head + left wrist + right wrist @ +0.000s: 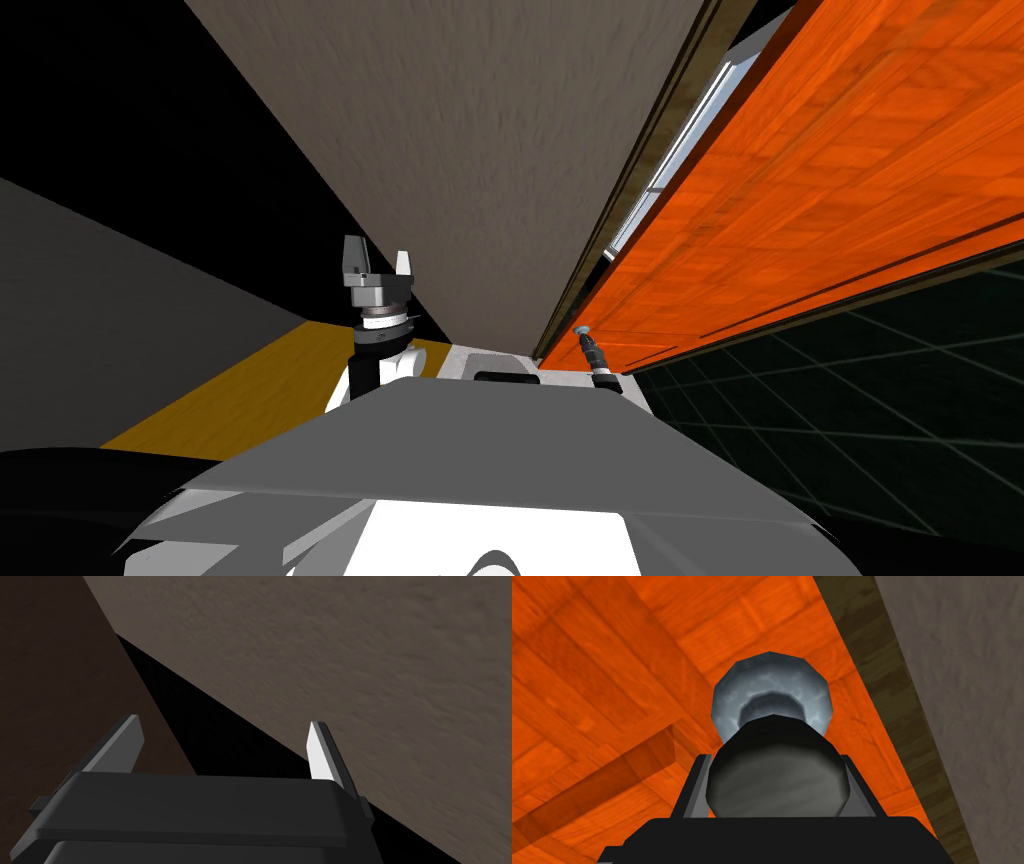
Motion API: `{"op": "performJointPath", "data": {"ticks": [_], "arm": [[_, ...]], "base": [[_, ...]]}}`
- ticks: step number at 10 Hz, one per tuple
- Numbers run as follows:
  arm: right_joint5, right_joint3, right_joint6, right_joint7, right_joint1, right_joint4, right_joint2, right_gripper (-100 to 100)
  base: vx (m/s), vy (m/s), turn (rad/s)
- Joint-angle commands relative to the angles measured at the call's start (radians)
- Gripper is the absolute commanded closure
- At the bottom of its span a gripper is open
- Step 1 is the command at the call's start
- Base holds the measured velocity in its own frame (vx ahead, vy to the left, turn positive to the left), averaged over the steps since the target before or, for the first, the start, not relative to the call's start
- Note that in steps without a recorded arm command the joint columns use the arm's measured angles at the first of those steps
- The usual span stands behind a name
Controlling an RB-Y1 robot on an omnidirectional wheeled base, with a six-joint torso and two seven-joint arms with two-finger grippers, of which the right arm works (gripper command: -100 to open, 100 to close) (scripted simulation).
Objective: Pull the door open
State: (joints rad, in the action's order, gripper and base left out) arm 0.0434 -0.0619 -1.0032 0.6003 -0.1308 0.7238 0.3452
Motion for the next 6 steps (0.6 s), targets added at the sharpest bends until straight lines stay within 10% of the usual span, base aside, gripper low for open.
{"op": "performJointPath", "data": {"ticks": [1, 6], "arm": [[-0.006, 0.005, 0.001, -0.037, 0.001, -0.002, -0.003, 100], [-0.055, 0.023, 0.011, -0.175, 0.019, -0.011, -0.005, 100]], "base": [[-0.041, -0.027, 0.051], [-0.046, -0.023, 0.070]]}}
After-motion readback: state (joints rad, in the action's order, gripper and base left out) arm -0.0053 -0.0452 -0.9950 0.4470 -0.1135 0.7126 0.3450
